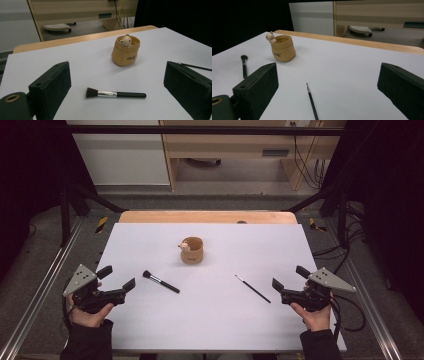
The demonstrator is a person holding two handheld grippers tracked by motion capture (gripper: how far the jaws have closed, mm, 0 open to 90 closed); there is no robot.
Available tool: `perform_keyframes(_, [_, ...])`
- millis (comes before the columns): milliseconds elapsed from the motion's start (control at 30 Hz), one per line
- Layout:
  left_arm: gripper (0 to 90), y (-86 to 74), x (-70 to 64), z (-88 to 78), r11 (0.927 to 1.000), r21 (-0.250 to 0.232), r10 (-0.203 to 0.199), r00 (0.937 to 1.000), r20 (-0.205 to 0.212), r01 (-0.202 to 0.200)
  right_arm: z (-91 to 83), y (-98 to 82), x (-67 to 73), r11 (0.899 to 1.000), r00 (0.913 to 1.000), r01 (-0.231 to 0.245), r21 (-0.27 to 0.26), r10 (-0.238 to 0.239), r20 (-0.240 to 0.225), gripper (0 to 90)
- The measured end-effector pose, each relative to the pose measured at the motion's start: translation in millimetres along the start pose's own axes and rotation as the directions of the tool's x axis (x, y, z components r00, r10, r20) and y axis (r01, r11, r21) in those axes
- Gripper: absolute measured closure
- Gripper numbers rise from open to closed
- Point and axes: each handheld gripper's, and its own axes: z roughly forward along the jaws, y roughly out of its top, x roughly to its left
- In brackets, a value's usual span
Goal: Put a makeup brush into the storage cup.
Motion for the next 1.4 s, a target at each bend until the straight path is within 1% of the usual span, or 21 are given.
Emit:
perform_keyframes(200, [6.8, -3.5, 1.1, 1.8, 1.0, 0.008, -0.002, 1.0, 0.004, 0.002, -1.2, 0.6, 0.0, 1.0, 1.0, -0.007, 0.003, 0.007, -0.001, 3.8])
perform_keyframes(400, [6.8, -6.1, 1.7, 3.7, 0.9999, 0.017, 0.0, 1.0, 0.003, 0.0, -1.4, 2.5, 1.7, 1.0, 1.0, 0.009, 0.006, -0.009, -0.002, 3.9])
perform_keyframes(467, [6.8, -6.4, 1.8, 3.6, 0.9999, 0.017, -0.002, 1.0, 0.004, 0.002, -1.7, 3.6, 3.0, 1.0, 1.0, 0.006, 0.006, -0.006, -0.006, 4.0])
perform_keyframes(500, [6.8, -6.6, 1.7, 3.6, 0.9999, 0.017, -0.002, 1.0, 0.006, 0.002, -1.4, 4.0, 3.0, 1.0, 0.9999, 0.015, 0.004, -0.015, -0.007, 4.1])
perform_keyframes(633, [6.8, -7.1, 2.0, 4.3, 0.9998, 0.022, -0.003, 1.0, 0.007, 0.003, 1.1, 6.4, 6.2, 1.0, 0.9997, 0.024, 0.015, -0.024, -0.011, 4.6])
perform_keyframes(667, [6.8, -7.2, 2.1, 4.4, 0.9997, 0.023, -0.003, 1.0, 0.007, 0.003, 3.3, 8.0, 8.6, 0.999, 0.9993, 0.036, 0.026, -0.036, -0.014, 4.8])
perform_keyframes(767, [7.0, -7.7, 2.3, 4.3, 0.9997, 0.024, -0.003, 1.0, 0.006, 0.003, 7.4, 10.5, 12.2, 0.998, 0.9991, 0.041, 0.05, -0.04, -0.017, 5.5])
perform_keyframes(800, [7.0, -7.9, 2.5, 4.4, 0.9997, 0.024, -0.003, 1.0, 0.007, 0.003, 7.4, 10.5, 12.2, 0.998, 0.9991, 0.041, 0.05, -0.04, -0.017, 5.5])
perform_keyframes(900, [7.0, -9.3, 2.2, 5.9, 0.9995, 0.033, -0.002, 1.0, 0.008, 0.002, 14.3, 13.5, 16.6, 0.995, 0.9976, 0.062, 0.084, -0.06, -0.036, 5.9])
perform_keyframes(933, [7.1, -9.3, 2.2, 5.9, 0.9995, 0.033, -0.002, 1.0, 0.008, 0.002, 14.3, 13.5, 16.6, 0.995, 0.9976, 0.062, 0.084, -0.06, -0.036, 5.9])
perform_keyframes(1033, [7.1, -10.2, 2.1, 7.2, 0.9992, 0.04, -0.001, 1.0, 0.007, 0.0, 20.9, 14.7, 19.3, 0.99, 0.9963, 0.077, 0.114, -0.072, -0.046, 6.1])
perform_keyframes(1233, [7.2, -12.0, 1.5, 9.1, 0.9988, 0.05, 0.002, 1.0, 0.005, -0.002, 33.8, 15.0, 23.2, 0.984, 0.9939, 0.1, 0.148, -0.092, -0.061, 6.8])
perform_keyframes(1400, [7.1, -13.1, 0.9, 10.4, 0.9985, 0.055, 0.004, 1.0, 0.004, -0.005, 41.8, 15.2, 26.1, 0.98, 0.9922, 0.113, 0.162, -0.103, -0.071, 7.4])
